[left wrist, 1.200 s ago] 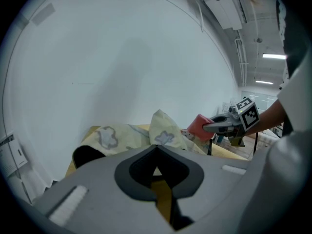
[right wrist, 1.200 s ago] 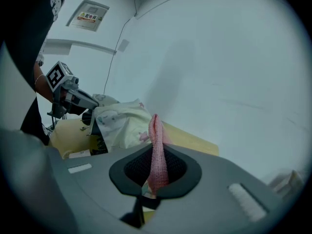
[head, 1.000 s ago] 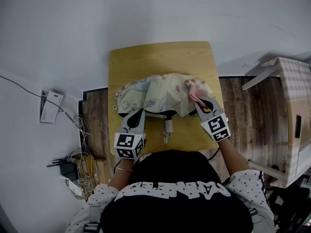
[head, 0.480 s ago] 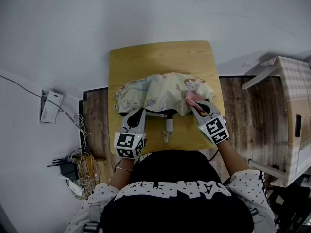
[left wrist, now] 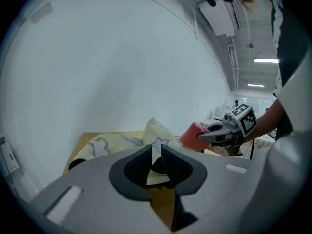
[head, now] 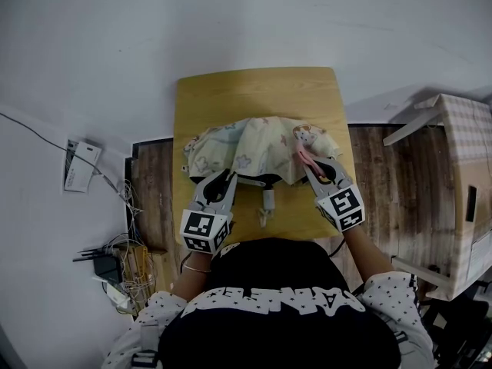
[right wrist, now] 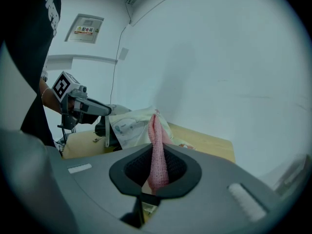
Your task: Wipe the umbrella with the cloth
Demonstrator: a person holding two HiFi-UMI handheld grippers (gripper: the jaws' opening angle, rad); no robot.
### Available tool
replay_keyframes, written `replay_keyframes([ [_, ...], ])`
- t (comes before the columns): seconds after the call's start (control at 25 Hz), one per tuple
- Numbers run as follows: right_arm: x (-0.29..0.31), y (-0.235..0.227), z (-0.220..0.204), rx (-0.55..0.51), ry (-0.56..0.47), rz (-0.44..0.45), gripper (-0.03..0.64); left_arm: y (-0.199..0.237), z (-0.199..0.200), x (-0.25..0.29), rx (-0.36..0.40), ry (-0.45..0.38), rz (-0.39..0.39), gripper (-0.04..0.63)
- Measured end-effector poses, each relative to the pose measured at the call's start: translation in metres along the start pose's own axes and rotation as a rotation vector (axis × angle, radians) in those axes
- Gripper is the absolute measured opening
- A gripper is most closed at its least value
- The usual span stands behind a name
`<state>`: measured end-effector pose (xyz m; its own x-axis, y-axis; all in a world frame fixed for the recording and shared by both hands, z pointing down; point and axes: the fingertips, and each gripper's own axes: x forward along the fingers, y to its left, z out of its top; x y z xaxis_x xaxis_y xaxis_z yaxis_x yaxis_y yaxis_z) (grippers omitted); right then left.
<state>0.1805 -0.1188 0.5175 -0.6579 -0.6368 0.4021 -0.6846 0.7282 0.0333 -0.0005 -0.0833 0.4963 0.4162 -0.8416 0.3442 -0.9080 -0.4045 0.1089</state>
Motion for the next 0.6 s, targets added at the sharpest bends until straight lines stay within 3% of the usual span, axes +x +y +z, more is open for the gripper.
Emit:
replay_keyframes([
  [0.32, -0.006, -0.004, 0.016, 0.053, -0.044, -0.004, 0.034, -0.008, 0.023, -0.001, 0.015, -0.071, -0.018, 0.055],
  [0.6, -0.011, -0.006, 0.031, 0.080, -0.104, -0.010, 0.032, -0.009, 0.025, 0.000, 0.021, -0.069, -0.009, 0.002],
])
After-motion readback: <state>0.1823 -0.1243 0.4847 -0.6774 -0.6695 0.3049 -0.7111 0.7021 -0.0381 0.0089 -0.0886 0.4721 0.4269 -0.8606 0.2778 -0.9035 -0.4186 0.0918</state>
